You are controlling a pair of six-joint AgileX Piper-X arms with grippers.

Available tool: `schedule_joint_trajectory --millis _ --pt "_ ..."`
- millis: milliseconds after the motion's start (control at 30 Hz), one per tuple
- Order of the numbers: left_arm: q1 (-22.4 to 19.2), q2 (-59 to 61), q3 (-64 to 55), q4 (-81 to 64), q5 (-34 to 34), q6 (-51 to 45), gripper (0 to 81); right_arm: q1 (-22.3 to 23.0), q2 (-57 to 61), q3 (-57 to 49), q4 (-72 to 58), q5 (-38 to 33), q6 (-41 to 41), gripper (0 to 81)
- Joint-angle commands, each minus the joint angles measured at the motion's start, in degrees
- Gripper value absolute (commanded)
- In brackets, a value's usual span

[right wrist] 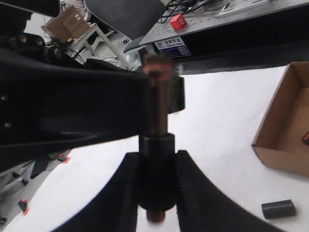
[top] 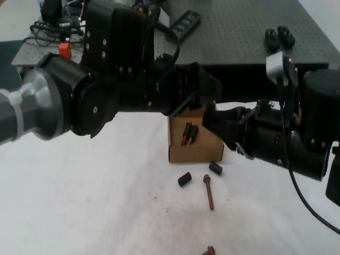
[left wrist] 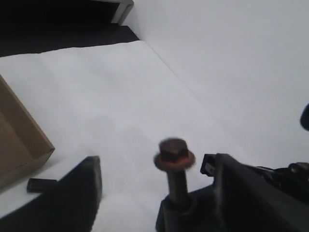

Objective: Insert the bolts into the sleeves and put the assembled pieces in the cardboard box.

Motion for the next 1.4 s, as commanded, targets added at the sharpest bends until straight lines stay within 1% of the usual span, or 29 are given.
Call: schedule_joint_trajectory --millis 0,67,167,300,433,600,800,867,933,1000,1067,1100,1133,1267,1367 --pt "0.13 -0.61 -0.24 -0.19 -1.22 -0.15 49.1 -0.82 -0.50 -0.80 -1.17 2.10 -1.24 2.3" --pt "0.54 -0.61 -0.24 1.28 -1.87 0.37 46.3 -3.39 1.79 -1.90 0.54 3.18 -2.61 2.3" --pt "1.33 -0.48 0.71 3.69 -3.02 1.00 44.2 -5.38 7.16 -5.35 0.88 2.77 -6.41 2.3" --pt "2.25 -0.48 3.66 5.01 -5.79 1.22 44.2 -5.58 17.39 -13.83 5.32 3.76 -9.41 2.3" --pt "2.33 -0.48 6.96 5.01 -8.21 2.92 44.2 -5.11 28.88 -24.96 12.63 7.88 -11.99 2.3" --pt "2.33 -0.48 9.98 5.01 -8.93 6.80 44.2 -5.12 41.57 -38.41 22.25 12.47 -13.15 2.3" --pt "2.33 -0.48 10.38 7.66 -8.93 10.42 44.2 -5.12 50.29 -48.38 30.95 12.32 -15.36 2.3" --pt "2.33 -0.48 10.38 9.62 -8.93 11.05 44.2 -5.12 51.69 -49.66 32.38 12.32 -15.35 0.3" --pt "2.33 -0.48 10.38 11.60 -8.93 12.67 44.2 -5.12 52.41 -50.12 32.60 12.18 -15.35 7.1" --pt "2.33 -0.48 10.38 14.08 -8.93 14.32 44.2 -5.12 52.46 -50.19 32.59 11.83 -15.35 19.6" --pt "2.33 -0.48 10.38 16.33 -8.72 15.47 44.2 -5.12 52.28 -50.54 32.59 9.98 -15.35 32.6" --pt "2.33 -0.48 10.38 17.39 -8.62 15.62 44.2 -5.34 51.72 -50.80 33.01 9.19 -15.35 37.7" --pt "2.33 -0.48 10.38 18.13 -8.64 15.70 44.2 -5.46 50.69 -50.85 33.17 8.90 -15.35 39.3" --pt "2.33 -0.48 10.38 19.15 -10.70 15.82 44.2 -5.53 44.35 -50.85 37.01 8.01 -16.43 31.9" --pt "2.33 -0.48 10.38 18.99 -13.08 16.23 44.2 -4.87 38.77 -50.85 47.41 8.56 -18.92 30.6"
